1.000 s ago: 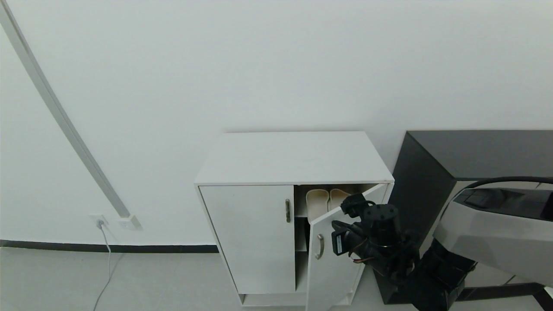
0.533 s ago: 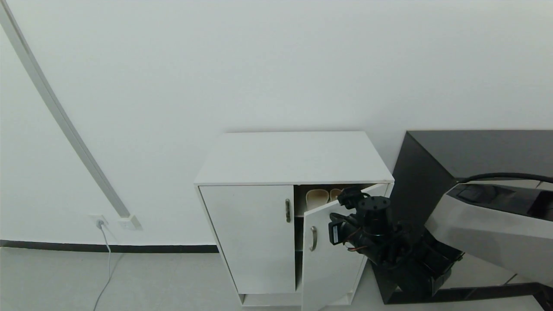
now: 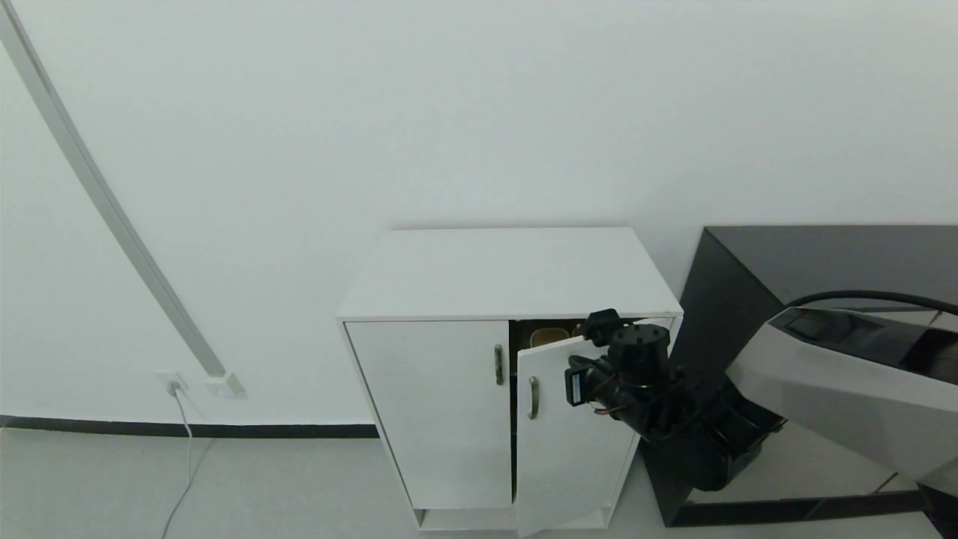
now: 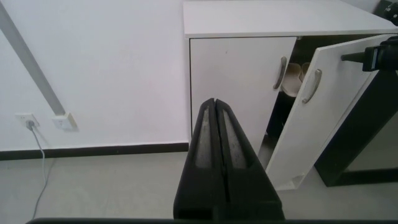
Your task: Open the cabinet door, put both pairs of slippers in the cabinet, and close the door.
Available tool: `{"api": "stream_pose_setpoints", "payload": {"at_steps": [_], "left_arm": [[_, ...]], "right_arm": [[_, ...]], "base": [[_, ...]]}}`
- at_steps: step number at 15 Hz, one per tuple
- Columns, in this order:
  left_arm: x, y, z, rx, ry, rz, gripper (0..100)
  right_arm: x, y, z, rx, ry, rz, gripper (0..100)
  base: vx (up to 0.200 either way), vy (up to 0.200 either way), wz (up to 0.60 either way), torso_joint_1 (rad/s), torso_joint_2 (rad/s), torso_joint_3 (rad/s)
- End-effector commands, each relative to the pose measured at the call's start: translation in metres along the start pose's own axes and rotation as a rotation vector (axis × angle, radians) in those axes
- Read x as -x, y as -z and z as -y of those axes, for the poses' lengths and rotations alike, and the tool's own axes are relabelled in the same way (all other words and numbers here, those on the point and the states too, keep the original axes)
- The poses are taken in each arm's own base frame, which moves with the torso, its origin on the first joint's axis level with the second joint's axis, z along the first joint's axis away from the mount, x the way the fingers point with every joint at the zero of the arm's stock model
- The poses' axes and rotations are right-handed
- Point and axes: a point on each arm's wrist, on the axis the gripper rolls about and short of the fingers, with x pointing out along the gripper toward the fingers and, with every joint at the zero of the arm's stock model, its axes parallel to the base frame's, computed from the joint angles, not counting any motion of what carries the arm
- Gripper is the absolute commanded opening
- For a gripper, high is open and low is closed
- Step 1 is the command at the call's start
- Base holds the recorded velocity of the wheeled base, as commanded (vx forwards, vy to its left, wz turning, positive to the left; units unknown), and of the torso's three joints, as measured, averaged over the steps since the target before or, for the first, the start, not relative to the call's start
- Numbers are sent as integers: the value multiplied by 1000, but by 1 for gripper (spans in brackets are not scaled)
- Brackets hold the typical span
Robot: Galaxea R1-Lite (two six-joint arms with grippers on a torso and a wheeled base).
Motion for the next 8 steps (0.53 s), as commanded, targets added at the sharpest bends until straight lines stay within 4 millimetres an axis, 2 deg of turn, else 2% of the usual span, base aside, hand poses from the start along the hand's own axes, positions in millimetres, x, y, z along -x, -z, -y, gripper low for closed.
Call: {"api": "stream_pose_setpoints", "payload": {"at_steps": [1, 8], "left_arm": [[0, 0, 0, 0, 0, -1, 0], [0, 0, 0, 0, 0, -1, 0]], "right_arm": [[-7, 0, 0, -2, 4, 8, 0], [-20, -2, 3, -7, 16, 13, 0]], "base": [[0, 0, 0, 0, 0, 0], [0, 0, 0, 0, 0, 0]]}}
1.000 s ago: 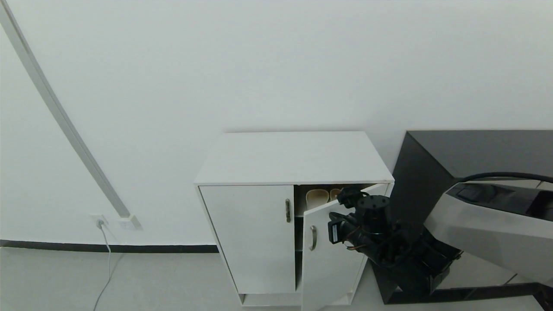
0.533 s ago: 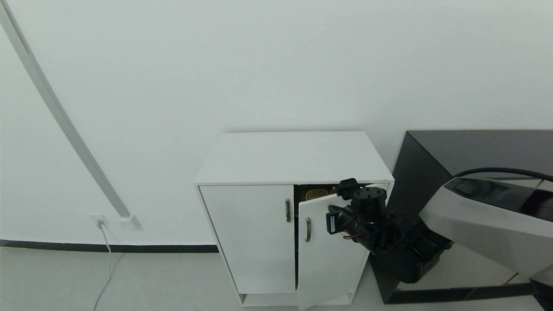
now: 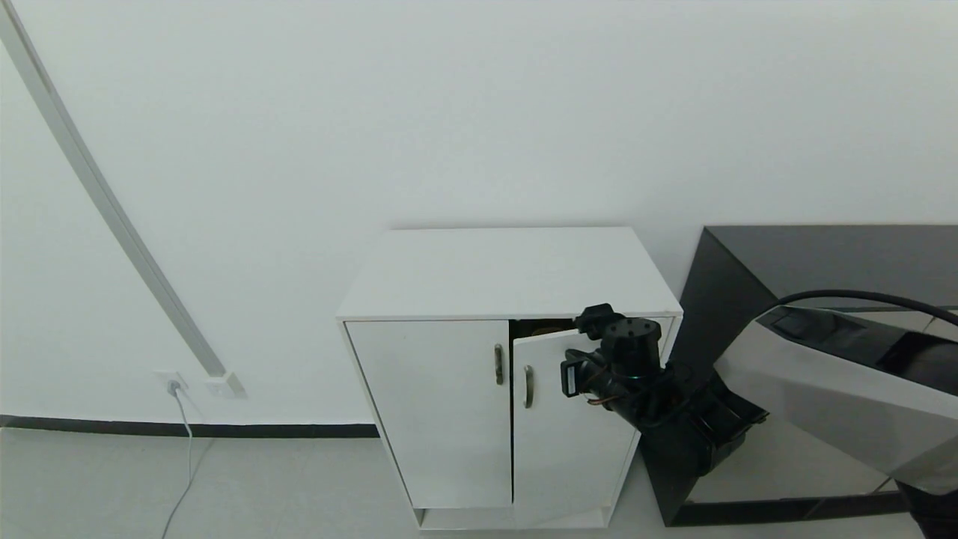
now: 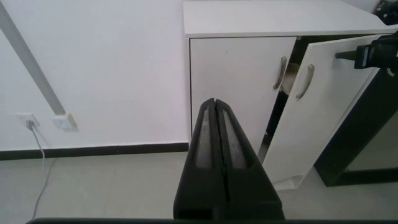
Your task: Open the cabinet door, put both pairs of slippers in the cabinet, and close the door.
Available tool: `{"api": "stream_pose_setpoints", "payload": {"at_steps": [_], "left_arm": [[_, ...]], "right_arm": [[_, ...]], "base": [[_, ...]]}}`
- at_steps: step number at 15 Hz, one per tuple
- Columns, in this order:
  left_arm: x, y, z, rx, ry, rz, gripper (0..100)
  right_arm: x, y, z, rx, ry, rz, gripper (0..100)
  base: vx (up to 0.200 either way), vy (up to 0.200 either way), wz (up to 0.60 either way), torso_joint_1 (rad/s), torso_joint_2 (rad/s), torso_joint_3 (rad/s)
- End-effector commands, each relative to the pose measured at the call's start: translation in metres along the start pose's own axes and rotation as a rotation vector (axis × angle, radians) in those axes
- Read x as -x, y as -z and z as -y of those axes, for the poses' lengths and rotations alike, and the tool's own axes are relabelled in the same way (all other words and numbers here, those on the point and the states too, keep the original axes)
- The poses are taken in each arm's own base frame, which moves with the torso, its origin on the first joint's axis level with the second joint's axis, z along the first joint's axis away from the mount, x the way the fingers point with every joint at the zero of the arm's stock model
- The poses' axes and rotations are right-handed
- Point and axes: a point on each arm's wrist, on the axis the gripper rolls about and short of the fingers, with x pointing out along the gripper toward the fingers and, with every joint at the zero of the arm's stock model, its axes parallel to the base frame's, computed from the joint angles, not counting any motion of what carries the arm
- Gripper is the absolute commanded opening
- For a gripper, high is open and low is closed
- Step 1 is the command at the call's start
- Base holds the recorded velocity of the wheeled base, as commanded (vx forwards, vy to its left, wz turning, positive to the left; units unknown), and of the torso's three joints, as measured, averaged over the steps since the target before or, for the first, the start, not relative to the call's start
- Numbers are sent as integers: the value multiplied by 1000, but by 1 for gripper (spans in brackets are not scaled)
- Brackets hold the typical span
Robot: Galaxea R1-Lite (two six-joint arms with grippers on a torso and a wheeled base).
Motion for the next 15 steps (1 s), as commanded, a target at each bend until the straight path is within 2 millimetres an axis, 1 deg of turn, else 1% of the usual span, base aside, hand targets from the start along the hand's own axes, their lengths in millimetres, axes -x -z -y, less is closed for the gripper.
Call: {"api": "stream_pose_setpoints", "payload": {"at_steps": [1, 5, 8, 13, 15], "left_arm": [[0, 0, 0, 0, 0, -1, 0], [0, 0, 0, 0, 0, -1, 0], [0, 0, 0, 0, 0, -1, 0], [0, 0, 0, 0, 0, -1, 0], [0, 0, 0, 0, 0, -1, 0]], "right_arm": [[-4, 0, 1, -2, 3, 2, 0], [-12, -4, 3, -5, 9, 10, 0], [-13, -5, 5, -6, 17, 7, 0], [-20, -16, 6, -8, 25, 5, 0], [-23, -15, 7, -8, 28, 2, 0]], "base": [[0, 0, 0, 0, 0, 0], [0, 0, 0, 0, 0, 0], [0, 0, 0, 0, 0, 0], [0, 0, 0, 0, 0, 0], [0, 0, 0, 0, 0, 0]]}}
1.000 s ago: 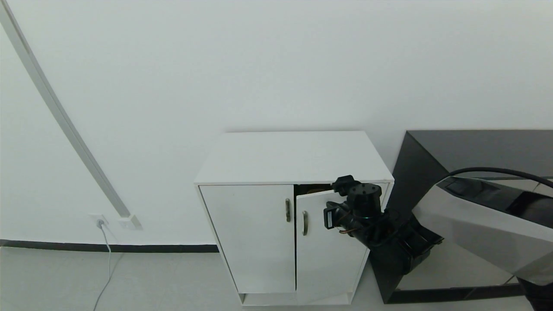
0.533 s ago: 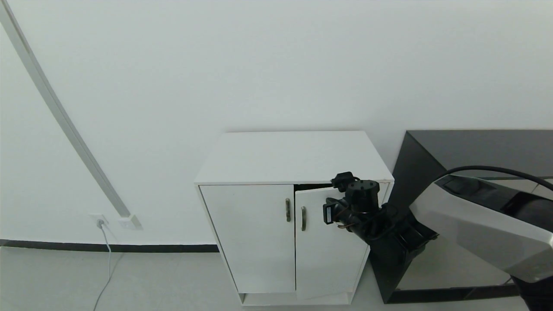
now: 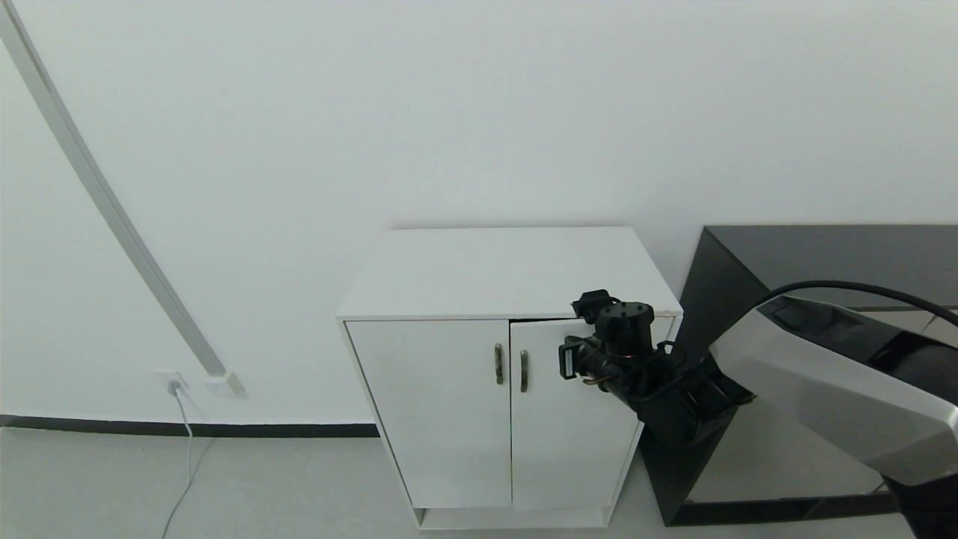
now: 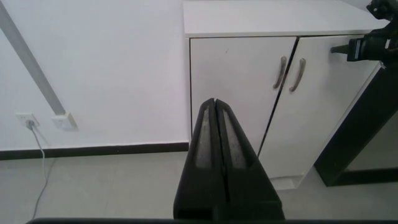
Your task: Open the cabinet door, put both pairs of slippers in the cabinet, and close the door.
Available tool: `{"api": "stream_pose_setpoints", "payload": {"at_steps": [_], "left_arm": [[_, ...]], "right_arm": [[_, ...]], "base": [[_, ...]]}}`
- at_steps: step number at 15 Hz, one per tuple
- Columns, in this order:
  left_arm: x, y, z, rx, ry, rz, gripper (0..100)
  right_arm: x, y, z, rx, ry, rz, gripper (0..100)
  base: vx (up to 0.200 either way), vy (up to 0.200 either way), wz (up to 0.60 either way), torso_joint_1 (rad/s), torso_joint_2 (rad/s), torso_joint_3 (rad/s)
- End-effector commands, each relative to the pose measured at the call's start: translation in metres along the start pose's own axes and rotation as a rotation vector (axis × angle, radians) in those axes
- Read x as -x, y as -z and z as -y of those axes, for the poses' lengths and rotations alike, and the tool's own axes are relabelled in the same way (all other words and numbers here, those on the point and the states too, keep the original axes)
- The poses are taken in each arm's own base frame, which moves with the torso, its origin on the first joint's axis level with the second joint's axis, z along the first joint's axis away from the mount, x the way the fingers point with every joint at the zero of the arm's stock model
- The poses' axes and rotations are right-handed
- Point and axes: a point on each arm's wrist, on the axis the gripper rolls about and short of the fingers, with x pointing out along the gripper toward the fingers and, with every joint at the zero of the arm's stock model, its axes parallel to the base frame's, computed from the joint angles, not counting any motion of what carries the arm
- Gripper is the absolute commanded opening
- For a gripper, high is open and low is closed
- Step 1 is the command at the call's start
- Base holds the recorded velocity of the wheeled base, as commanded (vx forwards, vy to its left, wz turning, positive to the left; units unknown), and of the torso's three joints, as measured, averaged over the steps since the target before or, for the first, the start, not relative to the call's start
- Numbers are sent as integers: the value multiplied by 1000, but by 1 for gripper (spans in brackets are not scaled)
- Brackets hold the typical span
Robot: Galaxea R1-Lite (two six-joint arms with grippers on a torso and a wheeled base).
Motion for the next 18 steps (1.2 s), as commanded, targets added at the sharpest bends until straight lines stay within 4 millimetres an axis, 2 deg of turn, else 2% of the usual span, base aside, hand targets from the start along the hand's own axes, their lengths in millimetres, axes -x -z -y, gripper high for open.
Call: {"api": "stream_pose_setpoints", "payload": {"at_steps": [1, 18], "left_arm": [[0, 0, 0, 0, -1, -1, 0], [0, 0, 0, 0, -1, -1, 0]], "right_arm": [[-2, 1, 2, -1, 5, 1, 0], [-11, 4, 5, -4, 15, 4, 0]], "base": [[0, 0, 0, 0, 0, 0], [0, 0, 0, 0, 0, 0]]}}
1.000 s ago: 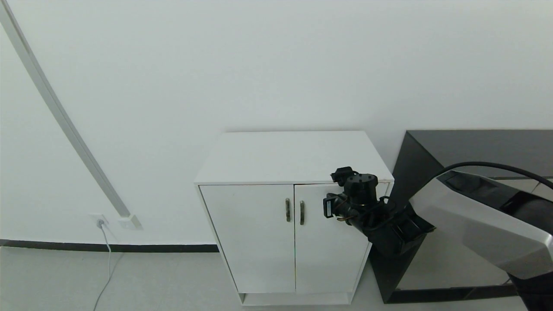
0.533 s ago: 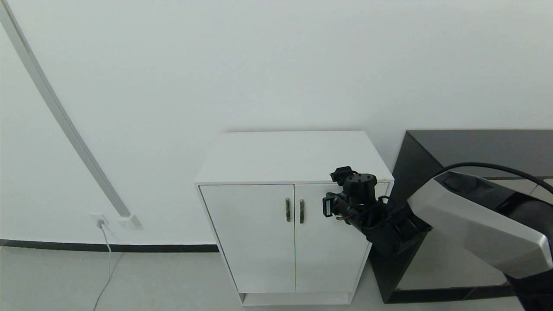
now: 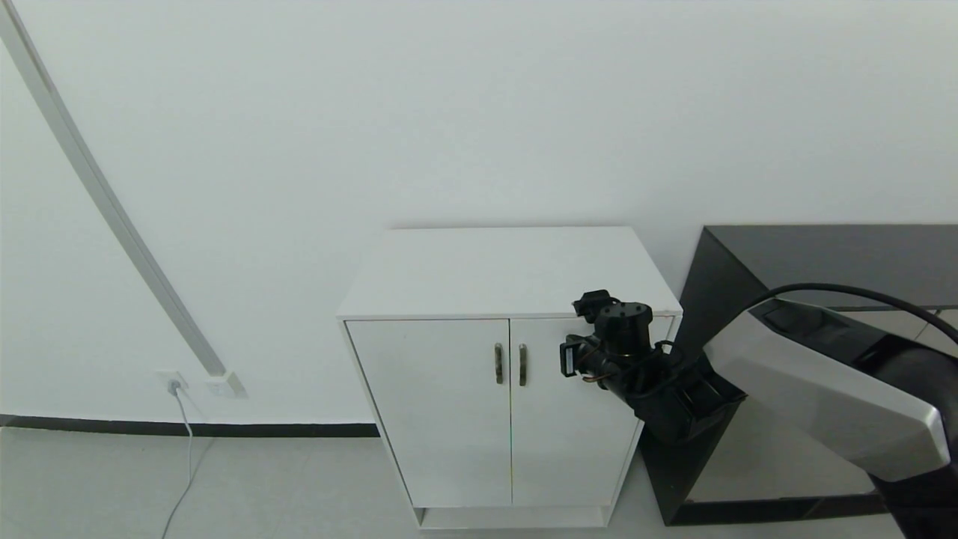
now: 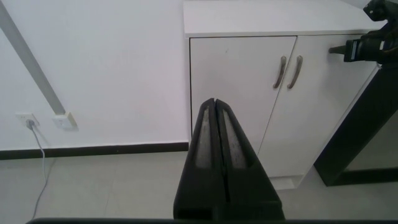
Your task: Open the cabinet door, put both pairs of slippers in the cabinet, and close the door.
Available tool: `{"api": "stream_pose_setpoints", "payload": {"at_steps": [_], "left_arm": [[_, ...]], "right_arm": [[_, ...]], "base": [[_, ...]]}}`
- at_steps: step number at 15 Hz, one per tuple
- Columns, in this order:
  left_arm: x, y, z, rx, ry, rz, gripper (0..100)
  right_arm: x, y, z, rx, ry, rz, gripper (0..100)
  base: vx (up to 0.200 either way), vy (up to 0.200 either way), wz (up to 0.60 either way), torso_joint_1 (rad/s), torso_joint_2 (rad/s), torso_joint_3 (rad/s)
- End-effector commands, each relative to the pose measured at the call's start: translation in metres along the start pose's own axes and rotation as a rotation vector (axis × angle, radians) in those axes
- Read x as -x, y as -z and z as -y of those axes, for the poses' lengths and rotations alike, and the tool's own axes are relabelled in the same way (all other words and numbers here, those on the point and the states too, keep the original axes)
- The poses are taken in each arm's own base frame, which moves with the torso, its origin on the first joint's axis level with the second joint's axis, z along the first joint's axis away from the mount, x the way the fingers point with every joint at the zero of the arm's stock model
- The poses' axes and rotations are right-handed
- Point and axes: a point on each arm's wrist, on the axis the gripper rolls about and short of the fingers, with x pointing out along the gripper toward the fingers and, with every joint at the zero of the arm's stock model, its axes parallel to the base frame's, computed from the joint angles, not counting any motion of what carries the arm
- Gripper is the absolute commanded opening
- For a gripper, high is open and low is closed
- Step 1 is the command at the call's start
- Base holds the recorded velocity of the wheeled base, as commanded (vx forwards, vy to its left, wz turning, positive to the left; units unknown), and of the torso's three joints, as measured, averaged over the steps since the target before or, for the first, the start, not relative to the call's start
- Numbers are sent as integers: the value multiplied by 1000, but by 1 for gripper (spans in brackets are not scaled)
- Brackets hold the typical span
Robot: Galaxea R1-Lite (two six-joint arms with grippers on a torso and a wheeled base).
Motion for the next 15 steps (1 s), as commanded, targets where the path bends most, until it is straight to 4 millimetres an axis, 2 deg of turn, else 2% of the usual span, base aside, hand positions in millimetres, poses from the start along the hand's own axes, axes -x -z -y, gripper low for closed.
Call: {"api": "stream_pose_setpoints", "payload": {"at_steps": [1, 5, 15], "left_arm": [[0, 0, 0, 0, 0, -1, 0], [0, 0, 0, 1, 0, -1, 0], [0, 0, 0, 0, 0, -1, 0]], "right_arm": [[-1, 0, 0, 0, 0, 1, 0], [-5, 6, 3, 0, 9, -9, 0], [-7, 1, 4, 7, 13, -8, 0]], "base": [[0, 0, 0, 0, 0, 0], [0, 0, 0, 0, 0, 0], [0, 0, 0, 0, 0, 0]]}}
